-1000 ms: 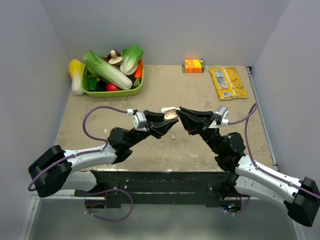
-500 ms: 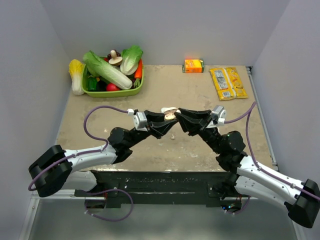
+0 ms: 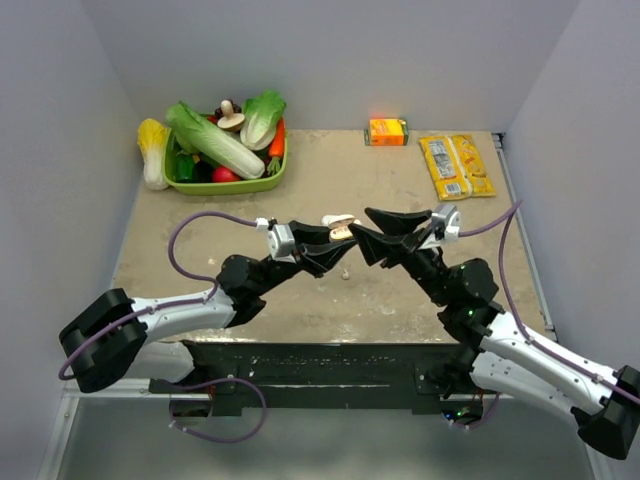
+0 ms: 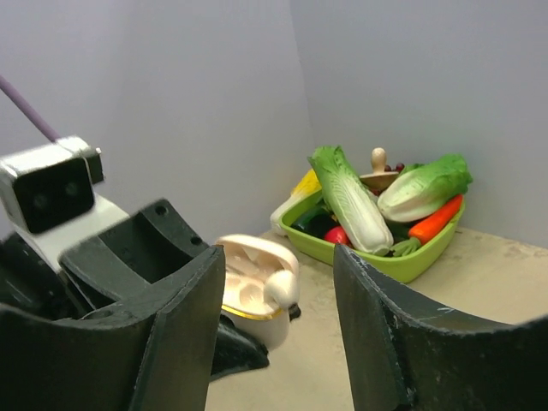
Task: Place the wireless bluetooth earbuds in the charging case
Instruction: Place the earbud in the charging case.
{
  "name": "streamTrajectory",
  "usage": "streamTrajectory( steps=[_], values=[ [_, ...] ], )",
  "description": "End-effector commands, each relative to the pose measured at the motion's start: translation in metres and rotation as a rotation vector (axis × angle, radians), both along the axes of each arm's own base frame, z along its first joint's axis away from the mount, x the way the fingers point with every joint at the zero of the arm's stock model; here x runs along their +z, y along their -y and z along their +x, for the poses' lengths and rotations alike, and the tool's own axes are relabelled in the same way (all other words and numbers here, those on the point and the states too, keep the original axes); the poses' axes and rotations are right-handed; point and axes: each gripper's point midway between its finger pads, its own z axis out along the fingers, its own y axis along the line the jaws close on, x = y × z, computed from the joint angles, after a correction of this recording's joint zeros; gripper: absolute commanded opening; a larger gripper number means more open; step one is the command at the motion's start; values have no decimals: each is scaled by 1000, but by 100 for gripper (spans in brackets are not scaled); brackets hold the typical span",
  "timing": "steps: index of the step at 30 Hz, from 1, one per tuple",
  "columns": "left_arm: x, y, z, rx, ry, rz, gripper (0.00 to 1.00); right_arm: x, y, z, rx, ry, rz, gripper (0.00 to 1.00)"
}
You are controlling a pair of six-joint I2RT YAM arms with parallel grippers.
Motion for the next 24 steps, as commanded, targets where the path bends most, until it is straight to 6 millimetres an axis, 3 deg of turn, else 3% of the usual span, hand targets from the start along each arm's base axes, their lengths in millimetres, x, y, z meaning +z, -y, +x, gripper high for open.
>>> streamTrajectory(
  steps=[1,6,10,12,16,19,24],
  values=[
    [85,-32,-23,7,218,-293,0,59,17,-7,-14,-8,138,57],
    [86,-34,-25,7,223,-300,0,69,25,-5,-45,-24,140,59],
    [87,-40,-30,7,241,-304,0,52,32,10,-139,-138,46,58],
    [87,-43,-34,6,257,-305,0,34,33,24,-205,-230,-19,52],
    [89,-50,-41,16,299,-305,0,13,39,28,-252,-284,-79,33],
    [84,-53,-43,28,318,-301,0,8,44,29,-281,-312,-101,19],
    [81,-54,-38,55,310,-286,0,5,42,28,-271,-331,-137,11]
  ],
)
